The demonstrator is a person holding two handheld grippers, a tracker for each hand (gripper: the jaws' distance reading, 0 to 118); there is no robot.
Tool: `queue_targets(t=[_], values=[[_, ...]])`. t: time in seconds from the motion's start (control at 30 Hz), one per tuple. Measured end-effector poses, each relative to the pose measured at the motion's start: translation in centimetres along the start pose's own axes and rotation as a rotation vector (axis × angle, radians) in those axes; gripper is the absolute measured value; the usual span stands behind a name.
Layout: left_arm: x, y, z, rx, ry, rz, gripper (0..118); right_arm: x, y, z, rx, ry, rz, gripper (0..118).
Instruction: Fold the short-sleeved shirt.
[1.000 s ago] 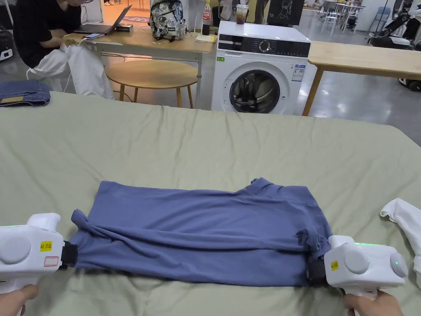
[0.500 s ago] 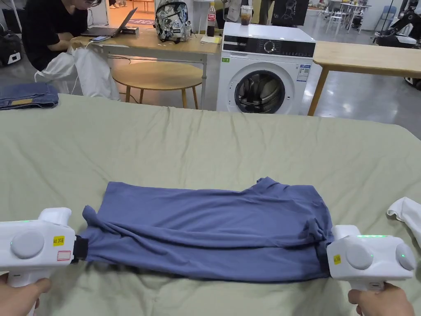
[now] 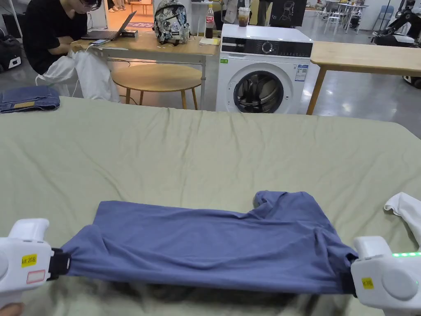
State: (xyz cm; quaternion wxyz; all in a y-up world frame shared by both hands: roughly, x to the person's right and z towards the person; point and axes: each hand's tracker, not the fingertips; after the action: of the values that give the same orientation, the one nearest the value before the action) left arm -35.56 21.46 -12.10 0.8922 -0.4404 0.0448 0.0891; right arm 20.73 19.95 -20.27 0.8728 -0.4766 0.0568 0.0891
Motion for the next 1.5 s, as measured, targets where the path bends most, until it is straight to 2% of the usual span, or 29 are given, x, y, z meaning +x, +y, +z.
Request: queue_targets(t=[0.23,0.47,0.57,0.6,0.67,0.7,0.73,0.83,1.0,1.03,1.07,1.1,1.13,1.17,1.2,1.23,1.3,1.5], values=[[-0.6,-4.9,-2.7,-0.100,0.034,0.019,2,-1.6,-5.2,-2.7,-0.096,-0.031,0.023,7],[-0.5,-6.2,-5.9,-0.153,0.086,-0.008,2,-2.2,-5.6,-4.8,-0.118,-0.059,0.016,8],[-0.7,-5.4,-5.8,-0.171,0.088,-0.015,2,-2.4,-5.3,-4.2,-0.116,-0.069,0.038,9],[-0.8,-5.1,-5.4,-0.175,0.081,-0.009,2,-2.3,-5.1,-3.8,-0.120,-0.068,0.035,12],[-0.8,-4.3,-4.6,-0.171,0.066,0.010,2,-2.4,-4.4,-2.6,-0.116,-0.104,0.032,34],[-0.6,-3.8,-4.1,-0.155,0.060,0.010,5,-2.4,-4.0,-1.7,-0.092,-0.142,0.041,45],[-0.4,-3.4,-3.5,-0.125,0.066,0.001,15,-2.4,-3.5,-1.0,-0.059,-0.153,0.041,55],[0.5,-1.4,-1.9,-0.015,0.072,-0.014,49,-2.7,-1.7,1.1,0.034,-0.157,0.040,61],[3.4,1.3,0.2,0.142,0.028,-0.031,49,-4.4,1.1,2.6,0.201,-0.117,0.020,62],[3.9,1.6,0.4,0.173,0.030,-0.046,49,-4.8,1.4,2.7,0.241,-0.104,-0.001,61],[4.5,1.9,0.5,0.206,0.033,-0.055,48,-5.2,1.7,2.5,0.291,-0.082,-0.020,55],[4.9,2.2,0.6,0.242,0.031,-0.061,46,-5.7,1.9,2.6,0.339,-0.062,-0.035,40],[5.4,2.3,0.8,0.268,0.027,-0.066,32,-6.2,2.1,2.7,0.373,-0.057,-0.044,12],[5.9,2.4,1.0,0.306,0.035,-0.069,16,-6.8,2.4,2.7,0.408,-0.061,-0.054,2],[6.4,2.5,1.1,0.345,0.046,-0.080,3,-7.5,2.5,2.8,0.442,-0.062,-0.068,2],[6.8,2.5,1.1,0.364,0.062,-0.087,0,-7.9,2.7,2.8,0.457,-0.051,-0.069,0],[7.3,2.7,1.2,0.402,0.071,-0.086,0,-8.7,3.1,2.8,0.487,0.005,-0.097,0],[6.3,5.2,-0.5,0.427,0.056,-0.049,0,-10.3,4.9,2.3,0.511,0.000,-0.098,0]])
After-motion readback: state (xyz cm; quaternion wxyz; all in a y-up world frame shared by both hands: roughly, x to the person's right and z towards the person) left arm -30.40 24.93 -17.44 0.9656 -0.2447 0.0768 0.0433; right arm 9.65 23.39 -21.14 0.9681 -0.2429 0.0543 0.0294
